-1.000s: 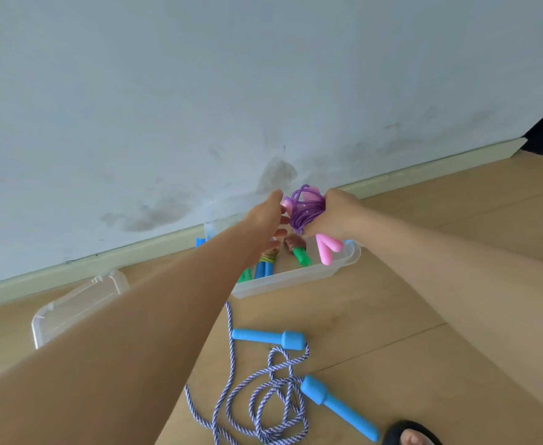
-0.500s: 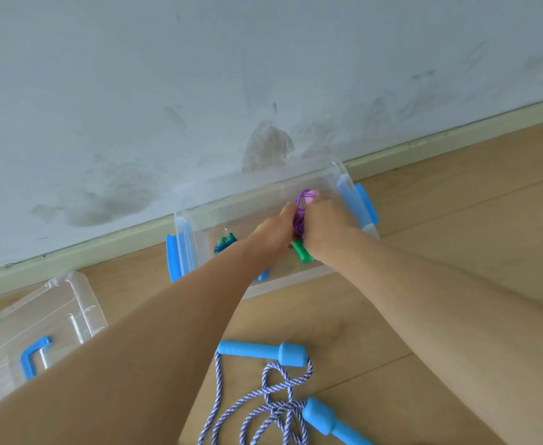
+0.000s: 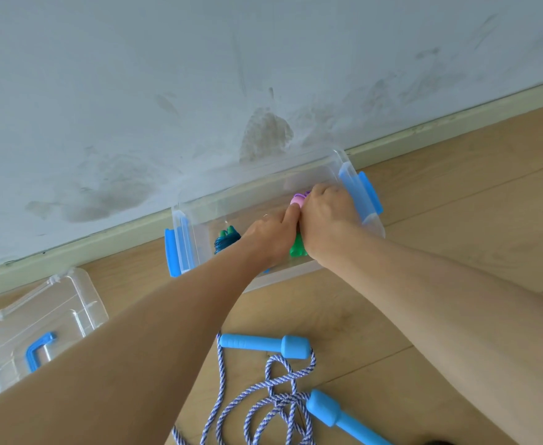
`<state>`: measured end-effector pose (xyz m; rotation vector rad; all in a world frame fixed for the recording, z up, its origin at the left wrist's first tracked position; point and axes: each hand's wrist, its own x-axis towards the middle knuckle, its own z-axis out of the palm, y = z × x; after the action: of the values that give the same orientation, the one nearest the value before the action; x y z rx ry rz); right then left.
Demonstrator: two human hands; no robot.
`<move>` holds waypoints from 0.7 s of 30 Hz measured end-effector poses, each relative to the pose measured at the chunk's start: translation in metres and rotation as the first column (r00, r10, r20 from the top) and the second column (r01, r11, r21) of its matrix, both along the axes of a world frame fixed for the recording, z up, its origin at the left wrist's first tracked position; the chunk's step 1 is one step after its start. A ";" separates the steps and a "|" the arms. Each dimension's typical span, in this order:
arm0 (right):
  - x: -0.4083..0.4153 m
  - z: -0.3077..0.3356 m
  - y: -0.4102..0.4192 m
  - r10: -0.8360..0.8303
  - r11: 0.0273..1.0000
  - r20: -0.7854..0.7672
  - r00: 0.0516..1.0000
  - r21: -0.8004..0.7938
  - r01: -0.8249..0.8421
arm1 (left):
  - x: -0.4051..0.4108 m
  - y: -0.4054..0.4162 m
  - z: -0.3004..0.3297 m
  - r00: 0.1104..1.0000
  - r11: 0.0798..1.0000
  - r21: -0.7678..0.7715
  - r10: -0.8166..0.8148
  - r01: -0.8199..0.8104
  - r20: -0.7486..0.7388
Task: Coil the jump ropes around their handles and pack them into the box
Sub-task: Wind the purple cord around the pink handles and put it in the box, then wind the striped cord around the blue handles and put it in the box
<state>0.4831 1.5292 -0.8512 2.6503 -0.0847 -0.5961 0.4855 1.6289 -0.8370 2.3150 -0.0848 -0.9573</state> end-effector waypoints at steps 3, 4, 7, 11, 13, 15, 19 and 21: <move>0.000 0.003 0.000 0.007 0.999 -0.001 1.000 0.032 -0.007 | -0.002 0.004 0.002 1.000 0.999 0.029 -0.013 0.012 0.018; 0.000 0.007 -0.001 0.005 0.996 0.029 1.000 0.085 -0.008 | -0.002 0.006 0.003 1.000 0.999 0.038 -0.007 0.006 0.022; -0.008 0.022 -0.004 -0.029 0.951 0.145 0.989 0.307 -0.017 | -0.006 0.012 0.013 0.998 0.999 0.036 -0.010 0.008 0.063; -0.028 0.056 0.008 -0.129 0.844 0.275 0.953 0.535 -0.040 | -0.024 0.032 0.032 0.979 0.999 -0.035 -0.027 0.035 0.204; -0.040 0.074 0.019 -0.123 0.828 0.298 0.947 0.557 -0.068 | -0.037 0.043 0.039 0.949 1.000 -0.031 0.007 0.002 0.315; -0.055 0.089 0.030 -0.100 0.817 0.264 0.959 0.572 -0.072 | -0.050 0.055 0.046 0.912 0.999 -0.030 0.053 -0.045 0.407; -0.101 0.103 0.056 -0.100 0.787 0.187 0.977 0.616 -0.037 | -0.086 0.087 0.055 0.863 0.994 -0.036 0.111 -0.107 0.494; -0.130 0.095 0.069 -0.118 0.783 0.106 0.987 0.621 0.026 | -0.113 0.104 0.047 0.875 0.999 0.032 0.014 -0.034 0.485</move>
<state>0.3526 1.5979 -0.7564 3.3493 -0.0334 -0.5241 0.3728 1.7327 -0.7897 2.5364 -0.2440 -0.3445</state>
